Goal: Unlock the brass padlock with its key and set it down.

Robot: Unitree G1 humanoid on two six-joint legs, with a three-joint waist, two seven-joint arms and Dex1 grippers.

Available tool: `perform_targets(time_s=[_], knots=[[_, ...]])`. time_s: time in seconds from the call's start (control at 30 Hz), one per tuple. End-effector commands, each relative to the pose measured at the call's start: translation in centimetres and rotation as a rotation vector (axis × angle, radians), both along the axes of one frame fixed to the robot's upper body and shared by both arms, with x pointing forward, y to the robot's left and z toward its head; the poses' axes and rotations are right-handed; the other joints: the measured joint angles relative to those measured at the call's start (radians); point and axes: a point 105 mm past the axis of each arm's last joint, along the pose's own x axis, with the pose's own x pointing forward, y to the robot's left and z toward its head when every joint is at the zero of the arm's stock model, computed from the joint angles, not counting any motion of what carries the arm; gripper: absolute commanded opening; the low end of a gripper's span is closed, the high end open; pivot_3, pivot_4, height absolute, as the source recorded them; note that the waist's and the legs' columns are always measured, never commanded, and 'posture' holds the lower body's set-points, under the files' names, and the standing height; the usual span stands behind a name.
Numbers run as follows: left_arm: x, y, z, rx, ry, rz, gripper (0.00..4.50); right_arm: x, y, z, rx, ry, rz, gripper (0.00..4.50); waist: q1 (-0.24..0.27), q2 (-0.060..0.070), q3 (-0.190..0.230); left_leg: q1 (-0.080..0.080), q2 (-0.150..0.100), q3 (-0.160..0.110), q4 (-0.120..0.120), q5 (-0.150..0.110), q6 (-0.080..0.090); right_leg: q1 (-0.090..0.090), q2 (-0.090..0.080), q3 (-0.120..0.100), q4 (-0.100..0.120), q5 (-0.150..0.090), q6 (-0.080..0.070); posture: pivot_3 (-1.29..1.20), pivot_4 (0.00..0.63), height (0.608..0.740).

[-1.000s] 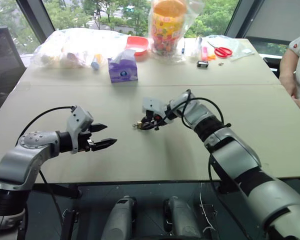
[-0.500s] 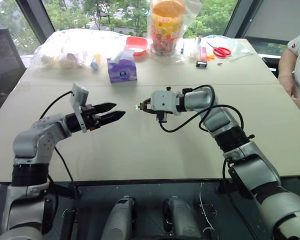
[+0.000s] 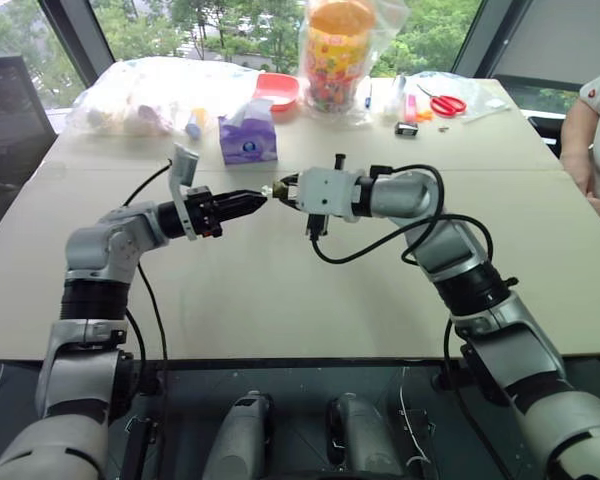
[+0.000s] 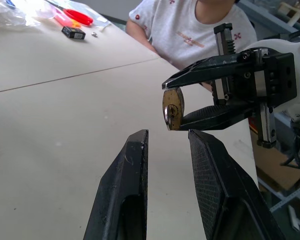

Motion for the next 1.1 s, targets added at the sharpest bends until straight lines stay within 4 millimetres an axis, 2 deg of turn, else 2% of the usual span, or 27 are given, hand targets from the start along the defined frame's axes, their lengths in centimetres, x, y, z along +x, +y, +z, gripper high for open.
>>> perform_targets(time_s=[0.03, 0.2, 0.33, 0.6, 0.77, 1.0, 1.07, 1.1], knots=[[0.2, -0.3, 1.5, -0.001, -0.068, -0.013, 1.22, -0.5, 0.1, 1.9, 0.033, -0.065, 0.007, 0.69, 0.0, 0.0, 0.0, 0.0, 0.0, 0.0, 0.0, 0.0, 0.0, 0.0, 0.0, 0.0, 0.0, 0.0, 0.0, 0.0, 0.15, 0.74], [0.4, -0.6, 1.4, -0.01, -0.072, -0.018, 1.22, -0.7, 0.2, 1.8, 0.035, -0.057, 0.011, 0.69, 0.0, 0.0, 0.0, 0.0, 0.0, 0.0, 0.0, 0.0, 0.0, 0.0, 0.0, 0.0, 0.0, 0.0, 0.0, 0.0, 0.15, 0.74], [0.2, -0.9, 1.2, -0.005, -0.075, -0.034, 0.04, -0.8, 0.3, 1.7, 0.037, -0.051, 0.012, 0.69, 0.0, 0.0, 0.0, 0.0, 0.0, 0.0, 0.0, 0.0, 0.0, 0.0, 0.0, 0.0, 0.0, 0.0, 0.0, 0.0, 0.15, 0.74], [0.5, -0.7, 0.9, 0.066, -0.121, -0.007, 0.04, -0.8, 0.4, 1.5, 0.035, -0.045, 0.014, 0.69, 0.0, 0.0, 0.0, 0.0, 0.0, 0.0, 0.0, 0.0, 0.0, 0.0, 0.0, 0.0, 0.0, 0.0, 0.0, 0.0, 0.15, 0.74], [1.0, -1.1, -0.6, 0.359, -0.361, 0.017, 0.04, -0.9, 0.5, 1.4, 0.029, -0.035, 0.02, 0.69, 0.002, 0.0, 0.0, 0.0, 0.0, 0.0, 0.0, 0.0, 0.0, 0.0, 0.0, 0.0, 0.0, 0.0, 0.0, 0.0, 0.15, 0.74], [0.8, -1.9, -0.8, 0.531, -0.598, -0.045, 0.04, -0.9, 0.6, 1.2, 0.023, -0.023, 0.025, 0.69, 0.001, 0.0, 0.0, 0.0, 0.0, 0.0, 0.0, 0.0, 0.0, 0.0, 0.0, 0.0, 0.0, 0.0, 0.0, 0.0, 0.15, 0.74], [1.3, -1.8, -0.6, 0.473, -0.489, -0.005, 0.04, -0.9, 0.6, 1.2, 0.02, -0.023, 0.027, 0.69, 0.0, 0.0, 0.0, 0.0, 0.0, 0.0, 0.0, 0.0, 0.0, 0.0, 0.0, 0.0, 0.0, 0.0, 0.0, 0.0, 0.15, 0.74], [1.3, -1.7, -0.1, 0.385, -0.387, 0.009, 0.04, -0.9, 0.7, 1.3, 0.021, -0.025, 0.027, 0.69, 0.0, 0.0, 0.0, 0.0, 0.0, 0.0, 0.0, 0.0, 0.0, 0.0, 0.0, 0.0, 0.0, 0.0, 0.0, 0.0, 0.15, 0.74]])
